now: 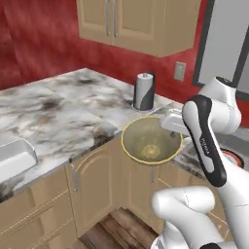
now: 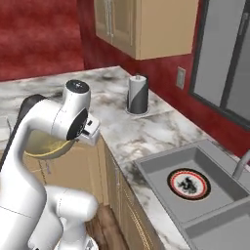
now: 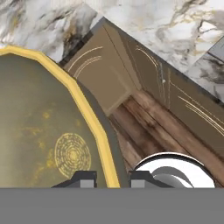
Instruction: Pick the bowl and tupperware and place them in the sink. Then turn on the water.
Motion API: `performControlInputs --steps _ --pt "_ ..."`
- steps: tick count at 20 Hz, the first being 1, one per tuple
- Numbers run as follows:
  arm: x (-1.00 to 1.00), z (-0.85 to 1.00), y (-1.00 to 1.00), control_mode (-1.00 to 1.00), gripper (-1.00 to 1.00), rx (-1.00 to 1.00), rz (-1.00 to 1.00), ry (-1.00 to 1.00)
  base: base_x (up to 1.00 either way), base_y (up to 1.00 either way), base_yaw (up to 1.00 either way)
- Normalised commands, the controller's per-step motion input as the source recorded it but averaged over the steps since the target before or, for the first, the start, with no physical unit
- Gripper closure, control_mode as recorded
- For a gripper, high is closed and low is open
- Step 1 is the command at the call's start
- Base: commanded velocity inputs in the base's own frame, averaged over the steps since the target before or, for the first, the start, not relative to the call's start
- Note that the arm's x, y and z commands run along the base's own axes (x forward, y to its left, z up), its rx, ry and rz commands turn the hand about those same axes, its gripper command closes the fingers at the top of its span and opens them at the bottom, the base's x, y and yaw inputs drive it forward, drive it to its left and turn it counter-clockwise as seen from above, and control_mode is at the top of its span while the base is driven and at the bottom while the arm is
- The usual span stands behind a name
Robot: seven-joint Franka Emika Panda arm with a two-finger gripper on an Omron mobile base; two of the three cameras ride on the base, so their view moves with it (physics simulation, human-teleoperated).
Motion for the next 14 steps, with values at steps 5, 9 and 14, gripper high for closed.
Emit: performControlInputs --steps 5,9,14 --pt "0.00 0.00 0.00 1.00 1.00 0.00 0.00 0.00 -0.21 0.01 -0.68" --pt "0.00 0.00 0.00 1.00 1.00 0.00 0.00 0.00 -0.10 0.00 -0.64" --pt "0.00 0.00 0.00 1.00 1.00 0.00 0.00 0.00 -0.03 -0.01 -0.62"
